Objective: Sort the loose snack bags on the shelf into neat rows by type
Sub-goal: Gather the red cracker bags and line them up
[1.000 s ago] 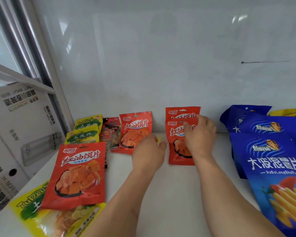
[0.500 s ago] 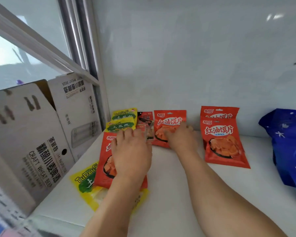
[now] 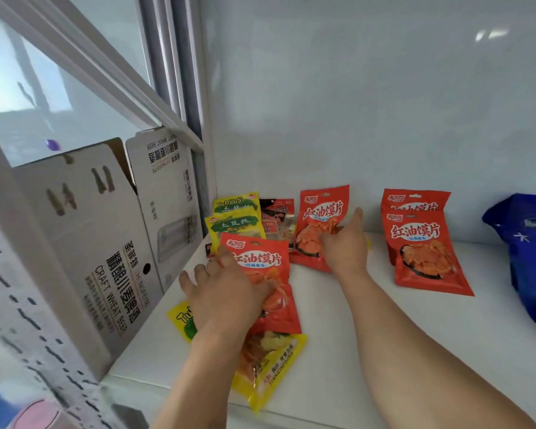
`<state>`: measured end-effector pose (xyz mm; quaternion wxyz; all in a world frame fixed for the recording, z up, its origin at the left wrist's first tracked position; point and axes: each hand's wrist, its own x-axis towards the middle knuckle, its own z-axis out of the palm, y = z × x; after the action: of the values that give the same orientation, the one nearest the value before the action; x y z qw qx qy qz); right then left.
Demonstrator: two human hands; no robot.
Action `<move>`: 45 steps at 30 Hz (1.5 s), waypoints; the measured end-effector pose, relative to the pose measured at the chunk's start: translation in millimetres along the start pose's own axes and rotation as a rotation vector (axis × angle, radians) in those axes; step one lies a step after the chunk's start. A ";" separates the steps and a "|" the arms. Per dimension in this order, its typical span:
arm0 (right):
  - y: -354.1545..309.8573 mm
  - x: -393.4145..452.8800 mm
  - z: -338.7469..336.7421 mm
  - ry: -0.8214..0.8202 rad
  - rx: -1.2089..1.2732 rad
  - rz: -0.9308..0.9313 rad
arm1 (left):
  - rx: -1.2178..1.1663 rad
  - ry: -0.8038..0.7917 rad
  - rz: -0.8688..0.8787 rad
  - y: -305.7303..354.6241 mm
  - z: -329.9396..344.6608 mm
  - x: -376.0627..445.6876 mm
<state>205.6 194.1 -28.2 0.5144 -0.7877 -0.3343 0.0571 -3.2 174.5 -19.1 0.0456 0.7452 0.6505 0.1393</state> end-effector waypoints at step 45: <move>132.6 4.4 -188.3 0.005 -0.062 0.045 | -1.053 -0.292 0.152 132.4 30.3 -116.9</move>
<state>352.8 18.5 -52.2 0.4893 -0.8106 -0.3169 0.0564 118.1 43.2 -32.5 0.4915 0.6784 0.4241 0.3440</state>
